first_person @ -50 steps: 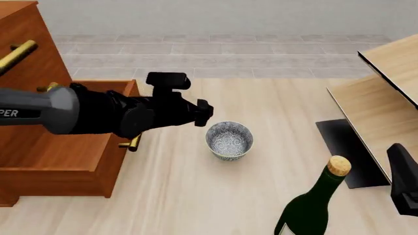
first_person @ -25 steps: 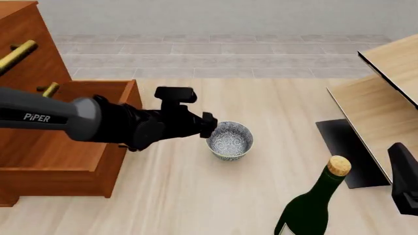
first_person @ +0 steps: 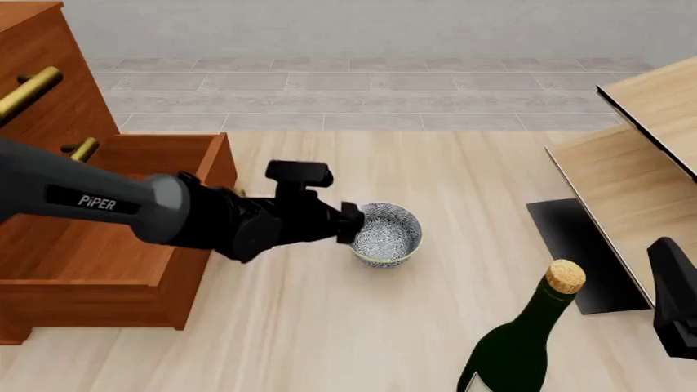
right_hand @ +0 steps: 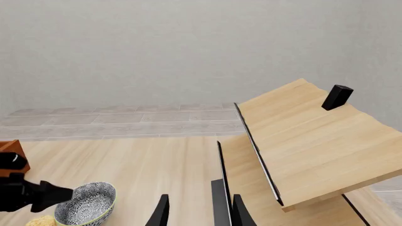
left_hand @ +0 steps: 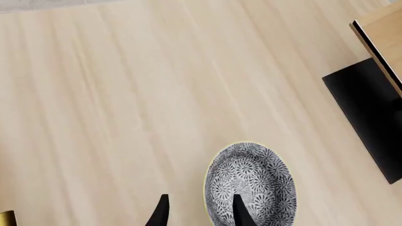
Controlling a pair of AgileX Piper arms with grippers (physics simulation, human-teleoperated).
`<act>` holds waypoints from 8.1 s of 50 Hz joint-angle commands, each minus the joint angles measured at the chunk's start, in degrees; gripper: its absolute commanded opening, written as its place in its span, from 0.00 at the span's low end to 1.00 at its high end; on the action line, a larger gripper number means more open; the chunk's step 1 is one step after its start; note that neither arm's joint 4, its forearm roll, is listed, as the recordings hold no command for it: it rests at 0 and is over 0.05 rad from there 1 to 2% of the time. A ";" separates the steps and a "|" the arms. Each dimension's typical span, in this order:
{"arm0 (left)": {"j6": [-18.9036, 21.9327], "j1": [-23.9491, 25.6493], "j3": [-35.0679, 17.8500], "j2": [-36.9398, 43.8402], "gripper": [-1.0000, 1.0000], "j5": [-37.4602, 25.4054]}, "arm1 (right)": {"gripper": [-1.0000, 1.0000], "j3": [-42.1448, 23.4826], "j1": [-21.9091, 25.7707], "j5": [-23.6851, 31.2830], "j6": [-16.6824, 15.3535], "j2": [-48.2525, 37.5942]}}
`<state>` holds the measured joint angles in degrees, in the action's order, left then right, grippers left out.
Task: Put the bowl on top of the cabinet.
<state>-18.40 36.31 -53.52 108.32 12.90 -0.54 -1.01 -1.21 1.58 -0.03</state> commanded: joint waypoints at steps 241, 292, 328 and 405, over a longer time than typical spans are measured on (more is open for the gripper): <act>-32.80 -54.09 -53.04 -28.12 0.00 -82.79 | 1.00 0.04 -0.45 -0.21 0.14 0.00; -34.52 -70.61 -53.46 -23.81 0.00 -82.79 | 1.00 0.01 -0.25 0.17 -0.13 -0.02; -32.52 -71.49 -50.76 -21.87 0.00 -82.79 | 1.00 0.26 -0.33 -0.20 -0.12 -0.01; -33.78 -74.33 -53.49 -29.18 1.00 -82.80 | 1.00 -0.11 -0.35 -0.15 -0.06 0.00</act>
<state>-51.30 -37.50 -106.29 81.86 -69.90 -0.56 -1.47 -1.48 1.64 -0.03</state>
